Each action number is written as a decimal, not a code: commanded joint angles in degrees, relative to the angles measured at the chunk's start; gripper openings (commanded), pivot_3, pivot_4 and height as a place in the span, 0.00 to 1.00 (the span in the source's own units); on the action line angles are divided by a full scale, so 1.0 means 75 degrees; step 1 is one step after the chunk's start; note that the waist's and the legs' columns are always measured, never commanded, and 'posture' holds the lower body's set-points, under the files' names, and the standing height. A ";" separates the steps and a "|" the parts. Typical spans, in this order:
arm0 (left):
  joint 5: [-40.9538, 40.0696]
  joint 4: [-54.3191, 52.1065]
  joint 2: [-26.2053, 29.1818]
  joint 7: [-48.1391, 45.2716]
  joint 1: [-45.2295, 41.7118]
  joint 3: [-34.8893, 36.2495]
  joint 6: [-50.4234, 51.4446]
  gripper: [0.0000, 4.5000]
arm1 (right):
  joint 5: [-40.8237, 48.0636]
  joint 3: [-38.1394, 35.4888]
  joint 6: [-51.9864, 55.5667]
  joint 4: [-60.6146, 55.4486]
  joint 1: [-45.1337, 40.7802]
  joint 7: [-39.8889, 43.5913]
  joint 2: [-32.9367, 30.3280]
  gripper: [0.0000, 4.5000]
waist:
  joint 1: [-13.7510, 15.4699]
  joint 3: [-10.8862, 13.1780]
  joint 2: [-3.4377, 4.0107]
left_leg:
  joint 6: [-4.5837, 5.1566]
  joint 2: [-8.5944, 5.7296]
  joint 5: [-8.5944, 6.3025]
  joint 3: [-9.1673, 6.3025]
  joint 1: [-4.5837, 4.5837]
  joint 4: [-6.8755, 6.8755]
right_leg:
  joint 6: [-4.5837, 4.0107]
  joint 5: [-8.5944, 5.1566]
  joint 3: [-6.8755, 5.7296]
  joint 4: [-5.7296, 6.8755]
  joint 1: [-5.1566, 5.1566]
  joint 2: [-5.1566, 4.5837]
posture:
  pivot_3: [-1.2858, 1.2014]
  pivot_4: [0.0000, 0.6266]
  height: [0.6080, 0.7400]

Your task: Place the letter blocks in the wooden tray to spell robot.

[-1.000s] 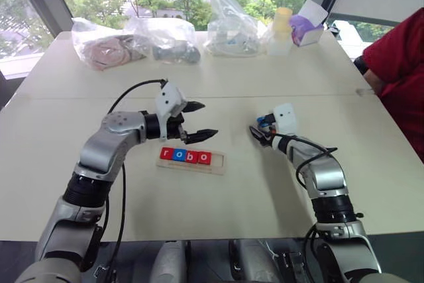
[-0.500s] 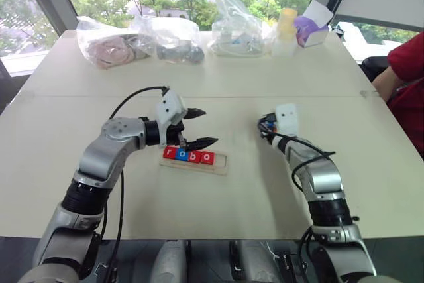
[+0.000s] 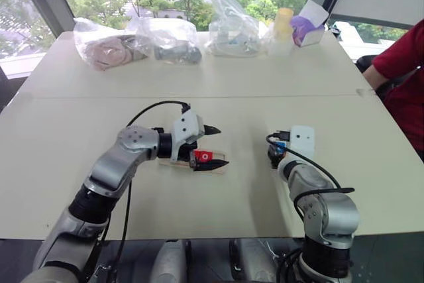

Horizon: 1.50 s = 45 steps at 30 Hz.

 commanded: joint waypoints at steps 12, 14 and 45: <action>-0.1072 -0.0392 0.1800 -0.1263 0.0152 0.1501 0.0626 1.00 | 0.1496 -0.0007 -0.4690 0.2333 -0.0319 0.6537 -0.5205 0.99 | -0.0003 0.0007 -0.0001 | 0.0006 0.0003 -0.0003 0.0007 -0.0001 -0.0008 | 0.0003 -0.0001 -0.0015 -0.0028 0.0015 0.0009 | 0.52 0.24 1.00; -0.1094 -0.0509 0.2320 -0.1588 0.0294 0.1581 0.0620 1.00 | 0.1290 0.0205 -0.5605 0.3459 -0.0394 0.7236 -0.5867 0.99 | 0.0001 0.0008 -0.0002 | 0.0015 0.0002 -0.0009 0.0008 -0.0001 -0.0015 | 0.0005 -0.0002 -0.0015 -0.0035 0.0017 0.0009 | 0.52 0.24 1.00; -0.1459 -0.1023 0.3446 -0.1314 0.1258 0.2448 0.1151 1.00 | 0.1796 0.1452 -0.7998 0.5623 -0.1917 0.9616 -0.5061 0.28 | -0.0046 0.0010 -0.0002 | 0.0010 0.0017 -0.0006 0.0009 0.0018 0.0004 | 0.0004 0.0001 0.0001 -0.0008 0.0021 0.0002 | 0.52 0.24 1.00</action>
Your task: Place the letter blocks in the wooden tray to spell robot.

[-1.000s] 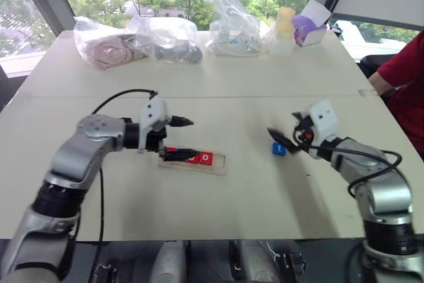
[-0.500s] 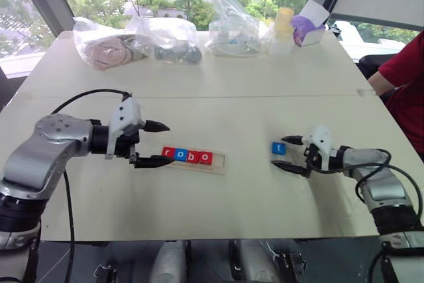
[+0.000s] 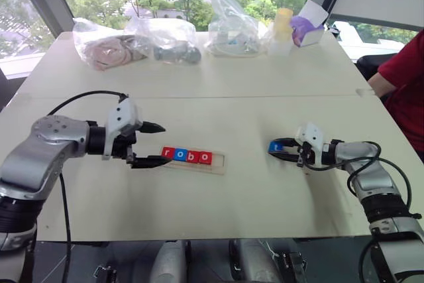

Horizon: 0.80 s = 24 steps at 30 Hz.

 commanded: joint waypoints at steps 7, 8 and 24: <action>-0.0141 -0.0571 0.0236 0.0142 0.0518 0.0502 0.0029 1.00 | 0.0005 0.1137 0.1662 -0.2583 -0.0219 -0.0628 0.0881 0.28 | 0.0104 0.0000 0.0000 | -0.0001 -0.0003 0.0000 -0.0004 -0.0007 0.0002 | -0.0003 -0.0002 -0.0009 0.0007 -0.0001 -0.0008 | 0.52 0.24 1.00; -0.0143 -0.0602 0.0231 0.0175 0.0575 0.0524 0.0029 1.00 | -0.0058 0.1271 0.1758 -0.2711 -0.0205 -0.0663 0.0917 0.28 | 0.0101 0.0000 0.0000 | -0.0001 -0.0005 0.0000 -0.0003 -0.0012 0.0002 | -0.0003 -0.0003 -0.0009 0.0003 -0.0002 -0.0012 | 0.52 0.24 1.00; 0.0049 -0.0697 -0.0016 0.0596 0.0760 0.0336 -0.0119 1.00 | -0.0484 0.1966 0.2081 -0.2616 -0.0305 -0.0939 0.1202 0.28 | 0.0067 -0.0001 0.0000 | 0.0000 -0.0005 0.0000 0.0000 -0.0015 0.0002 | -0.0002 -0.0001 -0.0008 -0.0007 -0.0006 -0.0010 | 0.52 0.24 1.00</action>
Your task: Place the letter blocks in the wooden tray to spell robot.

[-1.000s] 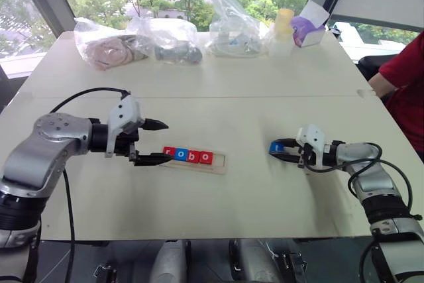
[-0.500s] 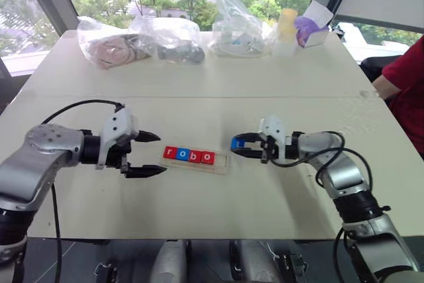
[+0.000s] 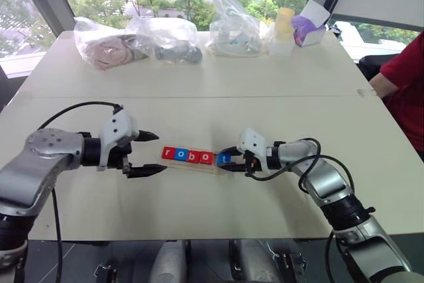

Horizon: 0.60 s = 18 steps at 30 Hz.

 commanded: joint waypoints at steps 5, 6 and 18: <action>0.0078 -0.0129 -0.0026 0.0040 -0.0061 -0.0085 -0.0134 1.00 | -0.0089 0.0072 -0.0171 0.0124 -0.0244 -0.0091 0.0262 0.28 | -0.0012 0.0000 0.0000 | 0.0000 -0.0001 0.0000 0.0000 0.0000 0.0000 | 0.0000 0.0000 0.0000 0.0001 0.0000 0.0000 | 0.52 0.24 1.00; 0.0142 -0.0122 0.0002 0.0019 -0.0063 -0.0148 -0.0170 1.00 | -0.0126 0.0099 -0.0192 0.0185 -0.0279 -0.0116 0.0320 0.28 | -0.0016 0.0000 0.0000 | 0.0000 -0.0002 0.0000 0.0000 0.0001 0.0000 | 0.0000 0.0000 0.0000 0.0001 0.0001 0.0001 | 0.52 0.24 1.00; 0.0282 -0.0060 0.0003 0.0011 -0.0037 -0.0206 -0.0269 1.00 | -0.0241 0.0260 -0.0252 0.0333 -0.0283 -0.0251 0.0604 0.28 | -0.0007 0.0000 0.0000 | 0.0000 -0.0001 0.0000 -0.0001 0.0001 0.0000 | 0.0000 0.0000 0.0000 0.0002 0.0000 0.0003 | 0.52 0.24 1.00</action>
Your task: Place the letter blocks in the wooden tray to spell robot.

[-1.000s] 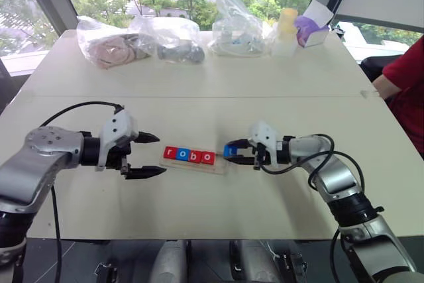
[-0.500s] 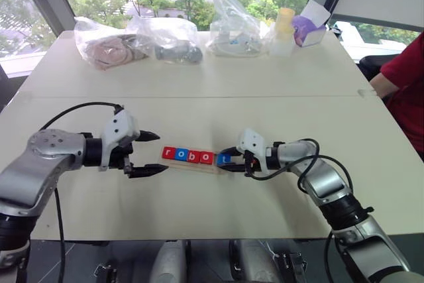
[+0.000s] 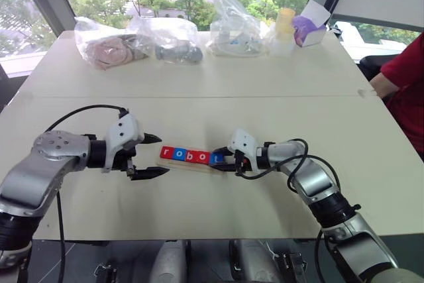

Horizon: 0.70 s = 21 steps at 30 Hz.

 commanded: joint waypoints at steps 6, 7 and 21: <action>0.0094 -0.0003 -0.0019 0.0012 -0.0043 0.0041 -0.0192 1.00 | -0.0103 -0.0055 -0.0029 -0.0107 -0.0034 -0.0324 0.0253 0.59 | -0.0007 0.0000 0.0000 | 0.0000 0.0000 0.0000 0.0000 0.0001 0.0000 | 0.0000 0.0000 0.0000 0.0004 -0.0001 0.0002 | 0.52 0.24 1.00; 0.0101 0.0006 -0.0021 0.0009 -0.0039 0.0046 -0.0203 1.00 | -0.0087 -0.0099 0.0010 -0.0149 -0.0040 -0.0397 0.0286 0.72 | -0.0008 0.0000 0.0000 | 0.0000 0.0000 0.0000 0.0000 0.0001 0.0000 | 0.0000 0.0000 0.0000 0.0004 -0.0001 0.0002 | 0.52 0.24 1.00; 0.0100 0.0086 -0.0013 -0.0029 -0.0020 0.0110 -0.0188 1.00 | 0.0456 -0.1340 0.1501 -0.2413 0.0920 -0.1576 -0.0155 0.99 | 0.0017 0.0000 0.0000 | 0.0000 0.0001 0.0000 -0.0001 -0.0001 0.0000 | 0.0000 0.0000 0.0000 0.0004 -0.0002 -0.0004 | 0.52 0.24 1.00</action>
